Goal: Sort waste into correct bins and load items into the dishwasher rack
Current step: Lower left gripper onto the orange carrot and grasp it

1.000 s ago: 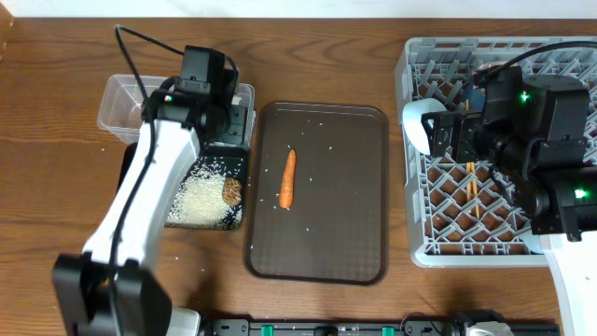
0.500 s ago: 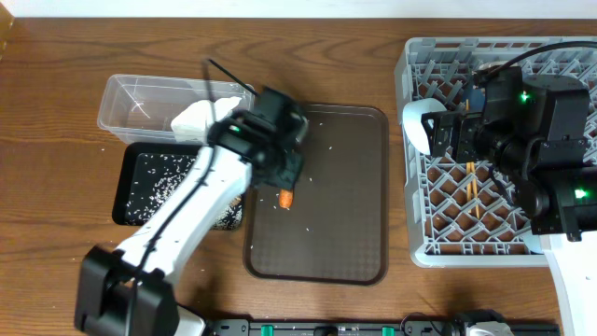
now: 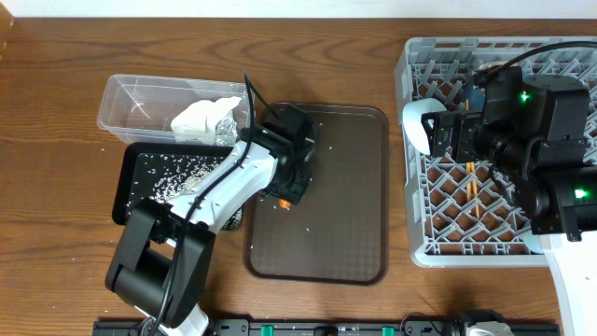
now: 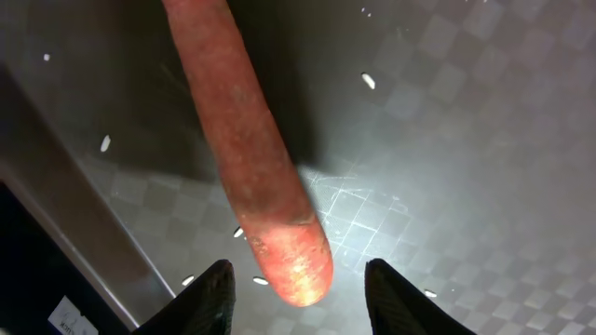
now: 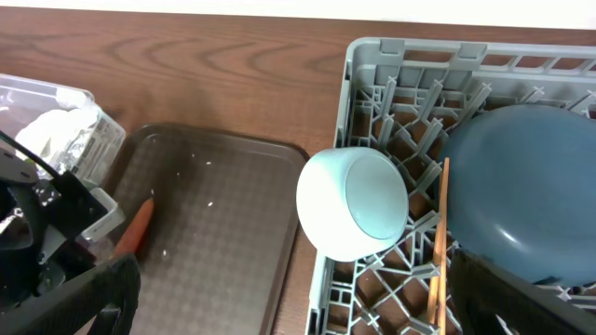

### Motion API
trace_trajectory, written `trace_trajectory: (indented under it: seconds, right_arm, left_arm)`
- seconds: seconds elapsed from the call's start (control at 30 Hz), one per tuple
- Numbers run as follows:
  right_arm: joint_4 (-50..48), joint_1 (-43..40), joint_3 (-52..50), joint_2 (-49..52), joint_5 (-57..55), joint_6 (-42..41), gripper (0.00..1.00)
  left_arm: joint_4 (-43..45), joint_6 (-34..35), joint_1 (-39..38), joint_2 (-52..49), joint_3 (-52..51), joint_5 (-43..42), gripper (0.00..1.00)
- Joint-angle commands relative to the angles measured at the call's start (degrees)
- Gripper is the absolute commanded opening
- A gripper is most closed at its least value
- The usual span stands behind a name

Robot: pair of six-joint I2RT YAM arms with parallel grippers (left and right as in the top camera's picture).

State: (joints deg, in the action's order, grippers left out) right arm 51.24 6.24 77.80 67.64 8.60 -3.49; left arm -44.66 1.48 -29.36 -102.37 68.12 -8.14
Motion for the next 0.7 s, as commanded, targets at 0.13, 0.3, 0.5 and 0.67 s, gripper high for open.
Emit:
trace_trajectory:
  seconds: [0.13,0.3,0.5,0.67]
  right_arm:
    - [0.02,0.59,0.20,-0.11,0.46,-0.74,0.99]
    - [0.04,0.59,0.20,-0.11,0.46,-0.74,0.99]
    - [0.02,0.59,0.20,-0.11,0.46,-0.74,0.99]
    - [0.04,0.59,0.20,-0.11,0.46,-0.74,0.99]
  left_arm:
    - [-0.42,-1.84,0.20,0.13,0.42,1.16,0.47]
    - [-2.01,-1.86,0.20,-0.17,0.39,2.89,0.46]
    - [-2.80,-4.04,0.17,-2.86,0.42,3.26,0.46]
    - [-2.56,-6.62,0.13,-4.13,0.42,3.26,0.47]
